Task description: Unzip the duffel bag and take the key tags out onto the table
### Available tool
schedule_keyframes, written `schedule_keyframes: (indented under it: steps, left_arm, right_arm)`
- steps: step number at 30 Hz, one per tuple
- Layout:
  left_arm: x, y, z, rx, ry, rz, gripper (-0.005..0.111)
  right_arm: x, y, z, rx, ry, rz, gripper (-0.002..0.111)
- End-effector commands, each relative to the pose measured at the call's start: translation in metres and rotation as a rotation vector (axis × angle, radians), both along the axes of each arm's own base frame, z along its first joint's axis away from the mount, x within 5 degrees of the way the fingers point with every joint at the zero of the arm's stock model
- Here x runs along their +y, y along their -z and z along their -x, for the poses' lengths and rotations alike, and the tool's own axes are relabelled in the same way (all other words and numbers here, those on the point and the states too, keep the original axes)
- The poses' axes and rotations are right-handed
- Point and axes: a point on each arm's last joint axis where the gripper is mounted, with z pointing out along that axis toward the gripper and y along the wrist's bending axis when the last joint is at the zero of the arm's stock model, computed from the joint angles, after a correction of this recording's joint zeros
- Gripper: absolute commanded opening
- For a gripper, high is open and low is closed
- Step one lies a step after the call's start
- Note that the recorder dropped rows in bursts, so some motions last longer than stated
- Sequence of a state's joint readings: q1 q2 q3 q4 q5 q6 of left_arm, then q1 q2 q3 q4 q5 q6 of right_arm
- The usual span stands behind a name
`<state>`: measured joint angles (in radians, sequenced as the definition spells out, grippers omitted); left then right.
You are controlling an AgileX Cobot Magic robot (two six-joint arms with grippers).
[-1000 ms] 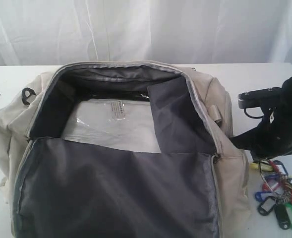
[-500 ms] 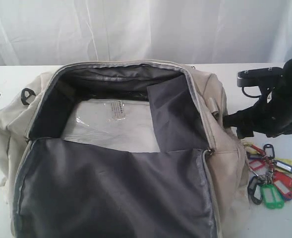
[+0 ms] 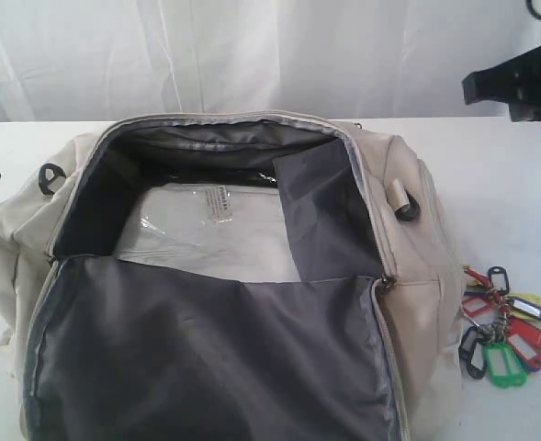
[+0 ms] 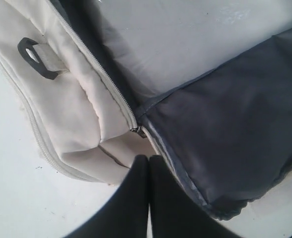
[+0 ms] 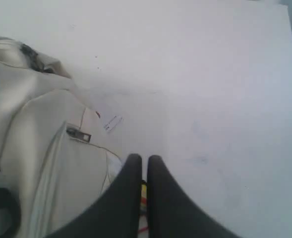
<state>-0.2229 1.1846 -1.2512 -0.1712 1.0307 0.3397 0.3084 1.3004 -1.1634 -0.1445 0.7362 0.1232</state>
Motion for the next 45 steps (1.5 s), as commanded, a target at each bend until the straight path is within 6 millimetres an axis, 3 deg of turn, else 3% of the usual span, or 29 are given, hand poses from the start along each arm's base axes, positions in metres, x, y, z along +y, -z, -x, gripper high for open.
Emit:
schedule_keyframes:
  steps: [1, 8, 16, 41, 45]
  left_arm:
    - [-0.003, -0.001, 0.004, 0.020, 0.011, 0.040, 0.000]
    - [-0.004, -0.003, 0.001, -0.016, 0.004, 0.062, 0.000]
    - [-0.005, -0.009, -0.009, -0.141, -0.036, 0.097, 0.000]
    - [-0.004, -0.010, -0.010, -0.152, -0.039, 0.094, 0.000]
    - [-0.003, -0.015, -0.003, -0.177, -0.038, 0.100, 0.000]
  right_arm:
    - [-0.012, -0.021, 0.036, -0.077, -0.022, -0.013, 0.000]
    - [-0.026, -0.043, 0.080, -0.211, -0.020, -0.038, 0.000]
    - [-0.034, -0.059, 0.104, -0.297, -0.019, -0.064, 0.000]
    - [-0.035, -0.062, 0.108, -0.314, -0.019, -0.069, 0.000]
    - [-0.035, -0.062, 0.108, -0.314, -0.019, -0.069, 0.000]
